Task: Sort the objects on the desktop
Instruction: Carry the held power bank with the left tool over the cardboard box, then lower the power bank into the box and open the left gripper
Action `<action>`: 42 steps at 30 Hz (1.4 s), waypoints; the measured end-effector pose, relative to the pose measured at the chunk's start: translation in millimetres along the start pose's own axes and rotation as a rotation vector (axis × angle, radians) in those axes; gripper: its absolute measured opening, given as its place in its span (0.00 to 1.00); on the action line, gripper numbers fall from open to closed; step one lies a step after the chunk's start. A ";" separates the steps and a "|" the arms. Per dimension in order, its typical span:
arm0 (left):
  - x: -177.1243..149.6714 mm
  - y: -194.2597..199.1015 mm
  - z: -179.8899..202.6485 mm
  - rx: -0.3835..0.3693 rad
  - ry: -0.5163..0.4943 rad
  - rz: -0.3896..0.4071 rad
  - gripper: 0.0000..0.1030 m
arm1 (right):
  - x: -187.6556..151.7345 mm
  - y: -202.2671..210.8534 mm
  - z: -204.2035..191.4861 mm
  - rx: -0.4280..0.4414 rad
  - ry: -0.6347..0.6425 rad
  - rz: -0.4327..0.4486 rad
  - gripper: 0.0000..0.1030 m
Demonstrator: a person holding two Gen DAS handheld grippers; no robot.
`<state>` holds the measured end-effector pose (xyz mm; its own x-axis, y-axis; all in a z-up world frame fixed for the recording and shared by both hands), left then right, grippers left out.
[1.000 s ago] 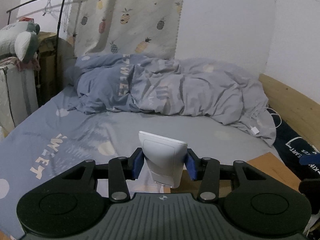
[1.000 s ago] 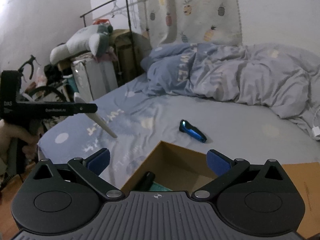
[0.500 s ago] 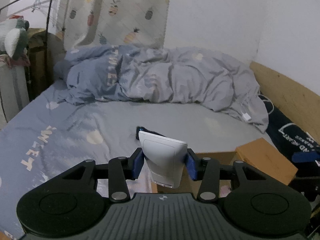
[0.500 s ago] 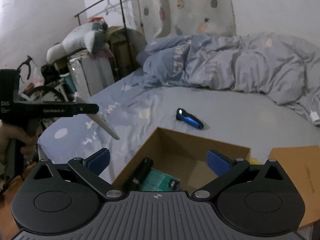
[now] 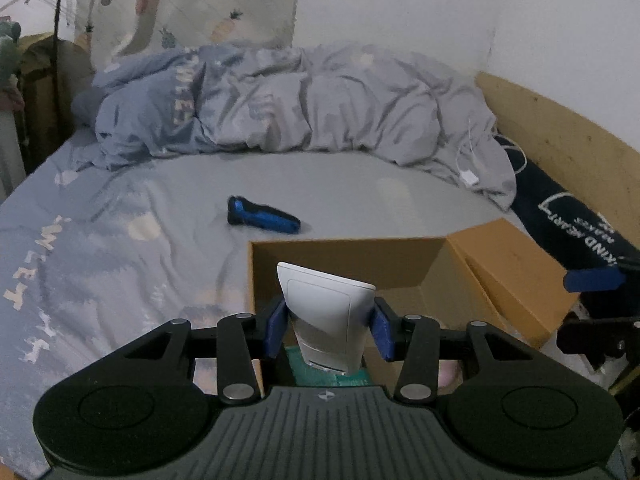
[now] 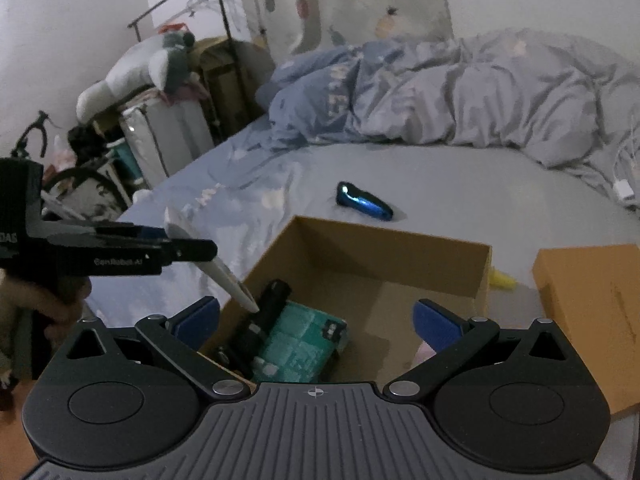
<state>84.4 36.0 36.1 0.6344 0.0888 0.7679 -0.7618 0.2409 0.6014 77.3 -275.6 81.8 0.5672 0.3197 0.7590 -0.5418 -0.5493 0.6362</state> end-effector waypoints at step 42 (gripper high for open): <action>-42.5 -97.6 4.4 0.079 -0.005 -0.272 0.39 | -29.2 -48.8 42.1 -0.009 -0.085 -0.119 1.00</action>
<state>131.2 4.5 -54.3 0.8162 0.0262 0.5772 -0.5720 0.1788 0.8006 113.3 -290.6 22.8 0.6781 0.3152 0.6639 -0.4729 -0.5043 0.7225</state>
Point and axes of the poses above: each gripper's, at about its wrist camera, not at the fingertips, and y roughly against the way its jaws point, z to its right, x to its top, the point moved 3 cm from there along -y, roughly the way its jaws point, and after that the axes turned 8 degrees about -x, right-handed, at the moved point
